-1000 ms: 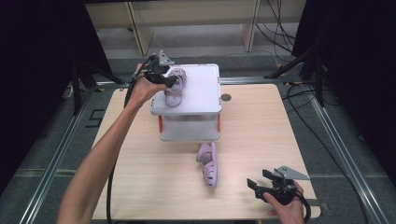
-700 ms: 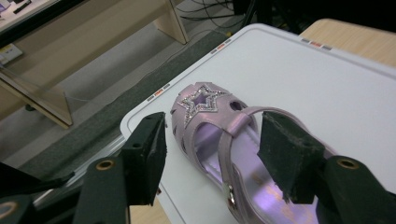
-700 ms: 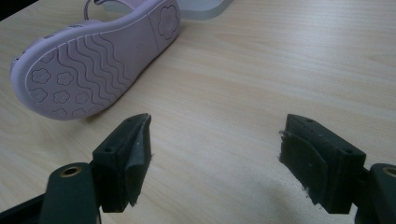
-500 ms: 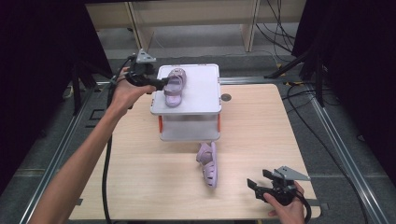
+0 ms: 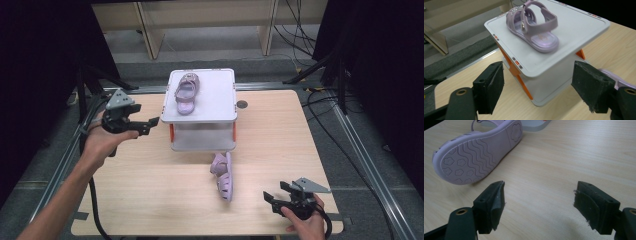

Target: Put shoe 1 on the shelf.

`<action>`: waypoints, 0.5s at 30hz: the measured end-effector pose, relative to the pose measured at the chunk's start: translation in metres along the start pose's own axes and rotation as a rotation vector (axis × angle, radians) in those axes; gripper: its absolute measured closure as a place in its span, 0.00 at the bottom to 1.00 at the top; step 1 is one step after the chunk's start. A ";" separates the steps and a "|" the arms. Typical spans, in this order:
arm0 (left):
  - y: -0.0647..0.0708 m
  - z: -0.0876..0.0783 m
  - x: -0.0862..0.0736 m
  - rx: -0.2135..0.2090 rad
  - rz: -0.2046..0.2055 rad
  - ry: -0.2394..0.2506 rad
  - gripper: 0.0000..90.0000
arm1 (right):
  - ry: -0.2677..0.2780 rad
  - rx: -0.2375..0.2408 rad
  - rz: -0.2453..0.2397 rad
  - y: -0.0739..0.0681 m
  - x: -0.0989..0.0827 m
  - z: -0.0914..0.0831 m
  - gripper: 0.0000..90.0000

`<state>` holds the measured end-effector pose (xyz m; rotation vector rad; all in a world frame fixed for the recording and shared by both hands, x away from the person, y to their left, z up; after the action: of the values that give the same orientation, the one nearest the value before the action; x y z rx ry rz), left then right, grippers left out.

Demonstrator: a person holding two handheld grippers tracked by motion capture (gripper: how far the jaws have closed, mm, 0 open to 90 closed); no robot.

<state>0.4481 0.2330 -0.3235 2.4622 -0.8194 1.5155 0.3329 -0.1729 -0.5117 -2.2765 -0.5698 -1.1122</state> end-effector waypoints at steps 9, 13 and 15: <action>0.024 -0.008 -0.053 -0.038 -0.029 0.002 0.27 | -0.019 -0.009 -0.014 0.000 -0.001 -0.001 0.27; 0.036 -0.012 -0.076 -0.058 -0.034 -0.002 0.23 | -0.023 -0.012 0.018 -0.003 -0.001 -0.002 0.27; 0.043 -0.013 -0.089 -0.085 -0.049 -0.005 0.20 | -0.019 -0.006 0.022 -0.003 -0.001 -0.002 0.27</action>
<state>0.3852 0.2348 -0.4009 2.4082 -0.8012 1.4289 0.3291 -0.1718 -0.5107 -2.2949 -0.5480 -1.0841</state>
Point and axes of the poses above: each handheld gripper's, and its own axes: z roughly forward along the jaws, x roughly out of its top, y roughly to its right, the point moved 7 cm from there along z, roughly forward along the jaws, and after that the axes turned 5 degrees about x, right-handed, at the moved point
